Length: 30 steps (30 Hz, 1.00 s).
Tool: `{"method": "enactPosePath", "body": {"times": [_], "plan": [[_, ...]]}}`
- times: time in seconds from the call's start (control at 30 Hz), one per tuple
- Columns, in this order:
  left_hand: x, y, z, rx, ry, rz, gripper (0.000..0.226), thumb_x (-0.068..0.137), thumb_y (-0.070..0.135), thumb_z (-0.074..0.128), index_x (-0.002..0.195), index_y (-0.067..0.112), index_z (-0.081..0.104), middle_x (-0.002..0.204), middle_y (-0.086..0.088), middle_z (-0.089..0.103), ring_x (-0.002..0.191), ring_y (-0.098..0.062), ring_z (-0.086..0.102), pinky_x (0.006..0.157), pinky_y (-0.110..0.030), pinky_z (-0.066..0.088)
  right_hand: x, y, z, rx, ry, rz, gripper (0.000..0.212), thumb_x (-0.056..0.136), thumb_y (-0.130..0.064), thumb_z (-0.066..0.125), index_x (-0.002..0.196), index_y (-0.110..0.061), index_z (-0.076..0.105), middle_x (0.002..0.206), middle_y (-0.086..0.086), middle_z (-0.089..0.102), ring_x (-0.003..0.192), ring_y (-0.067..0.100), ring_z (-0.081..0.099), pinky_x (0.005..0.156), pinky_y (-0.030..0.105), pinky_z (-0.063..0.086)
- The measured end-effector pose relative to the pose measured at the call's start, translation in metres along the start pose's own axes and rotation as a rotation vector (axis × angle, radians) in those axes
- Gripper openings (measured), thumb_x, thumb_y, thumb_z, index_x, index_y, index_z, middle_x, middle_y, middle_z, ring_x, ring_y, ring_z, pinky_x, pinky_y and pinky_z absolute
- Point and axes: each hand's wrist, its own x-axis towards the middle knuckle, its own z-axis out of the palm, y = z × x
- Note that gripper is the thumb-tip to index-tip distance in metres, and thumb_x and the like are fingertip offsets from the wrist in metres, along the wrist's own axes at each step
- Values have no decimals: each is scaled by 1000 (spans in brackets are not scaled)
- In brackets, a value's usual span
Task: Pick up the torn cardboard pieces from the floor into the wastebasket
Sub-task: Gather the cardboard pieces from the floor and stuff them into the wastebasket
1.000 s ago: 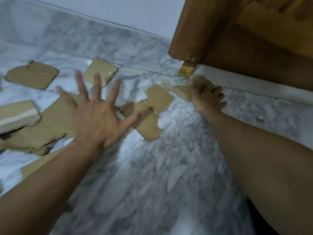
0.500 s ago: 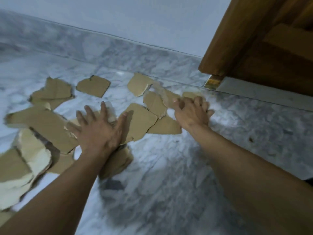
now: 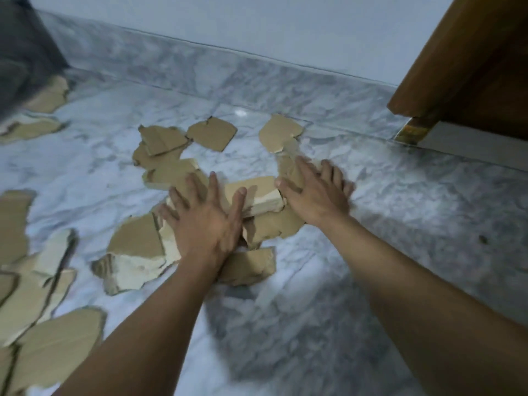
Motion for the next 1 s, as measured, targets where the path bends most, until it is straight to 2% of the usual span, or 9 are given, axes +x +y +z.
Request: {"method": "enactPosePath", "body": {"times": [0.23,0.3,0.4,0.53,0.67,0.73,0.83,0.9,1.0], "plan": [[-12,28,-11,-646,140,83,70,100,39,45,161,16,18,164,-11,29,149,-28,29,121,-40,26,-19,-33,2,223,40,4,88,83,-74,61,156,-34,31,148,12,34,131,41,38,103,48,39],[-7,13,-22,-525,240,124,72,99,58,40,161,26,19,157,-11,41,144,-30,37,119,-49,29,-21,-31,-5,147,35,-8,102,78,-78,61,159,-31,21,151,12,32,133,40,37,103,50,36],[0,-21,-27,-107,164,-95,82,88,83,24,158,40,19,166,-11,20,153,-41,10,121,-62,5,-28,-18,-10,10,13,78,115,70,-93,48,160,-33,10,155,14,26,135,40,30,104,53,29],[-10,-25,-9,-140,29,-149,68,96,72,16,157,43,22,170,-9,4,153,-41,-8,119,-63,-11,-44,-40,4,91,5,115,90,87,-81,42,151,-19,30,145,16,28,128,42,38,99,51,39],[-10,-26,-15,-263,122,-177,62,95,57,25,142,27,51,157,-7,37,147,-34,22,120,-57,10,-51,-62,4,249,-60,74,76,92,-64,56,146,-14,35,144,16,31,116,42,56,79,38,45],[-12,-32,-24,-469,96,-202,57,86,58,33,121,24,63,135,-4,59,131,-31,45,113,-54,28,-54,-64,2,365,-105,97,84,86,-66,65,147,-16,36,143,14,35,115,39,58,77,34,46],[-13,-27,-51,-1090,-39,-330,22,88,42,53,102,34,69,104,2,76,103,-28,69,98,-55,51,-59,-74,10,536,-150,100,78,78,-70,70,135,-20,49,133,8,53,114,31,60,91,39,55],[-12,-23,-61,-1316,-137,-338,22,96,19,53,110,26,69,103,-2,78,98,-27,74,91,-49,58,-61,-83,17,627,-178,116,69,77,-68,69,126,-22,55,123,2,63,110,26,62,92,42,55],[-18,-17,-62,-1494,-354,-392,33,100,23,50,126,11,67,117,-16,73,106,-35,71,95,-51,56,-67,-93,18,701,-201,118,61,84,-65,63,130,-27,55,127,0,63,112,24,62,93,40,54]]}}
